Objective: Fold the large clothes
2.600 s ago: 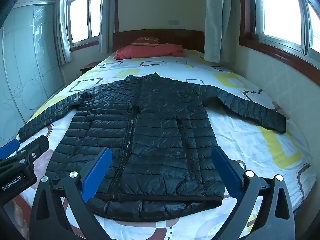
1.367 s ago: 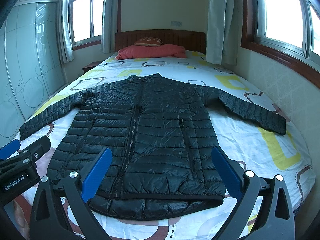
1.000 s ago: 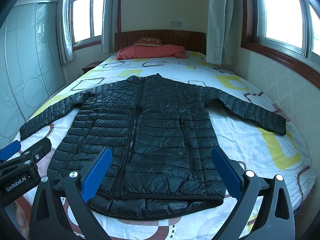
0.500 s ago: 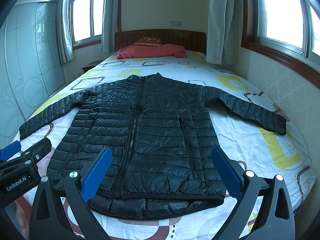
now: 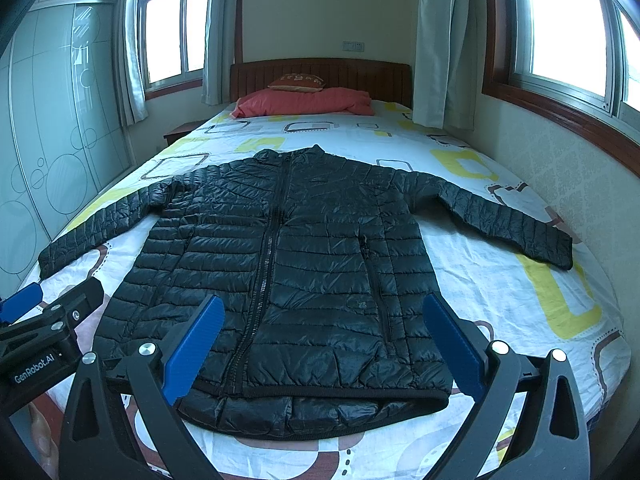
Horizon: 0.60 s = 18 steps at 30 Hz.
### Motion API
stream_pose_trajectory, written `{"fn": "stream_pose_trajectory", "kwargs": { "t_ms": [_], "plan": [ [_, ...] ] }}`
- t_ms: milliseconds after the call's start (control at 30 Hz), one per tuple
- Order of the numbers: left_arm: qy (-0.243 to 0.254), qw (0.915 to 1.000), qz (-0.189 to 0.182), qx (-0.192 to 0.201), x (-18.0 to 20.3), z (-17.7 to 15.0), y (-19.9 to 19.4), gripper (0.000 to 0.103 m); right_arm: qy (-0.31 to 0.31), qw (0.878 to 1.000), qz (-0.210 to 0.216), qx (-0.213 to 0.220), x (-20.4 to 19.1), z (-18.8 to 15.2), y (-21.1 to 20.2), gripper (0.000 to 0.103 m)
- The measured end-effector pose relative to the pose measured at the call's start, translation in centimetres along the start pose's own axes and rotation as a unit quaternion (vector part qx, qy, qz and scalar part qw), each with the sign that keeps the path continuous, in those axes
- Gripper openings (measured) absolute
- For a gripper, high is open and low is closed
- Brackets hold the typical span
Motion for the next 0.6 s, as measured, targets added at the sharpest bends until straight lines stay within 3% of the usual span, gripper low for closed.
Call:
{"fn": "stream_pose_trajectory", "kwargs": {
  "t_ms": [600],
  "plan": [
    [0.0,1.0,0.0,-0.004,-0.08,-0.22,0.24,0.101,-0.001,1.0,0.0,-0.001,-0.24,-0.05,0.01,0.099]
  ]
}}
Point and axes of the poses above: each gripper's, at about its wrist camera, not at the fingertips, and y roughly the way its jaws point, x to its right, z to its top, the point moved 4 cm from there along y, roughly the way its jaws point, and after that the axes turned 3 degrees about y, right-handed, at the moved point
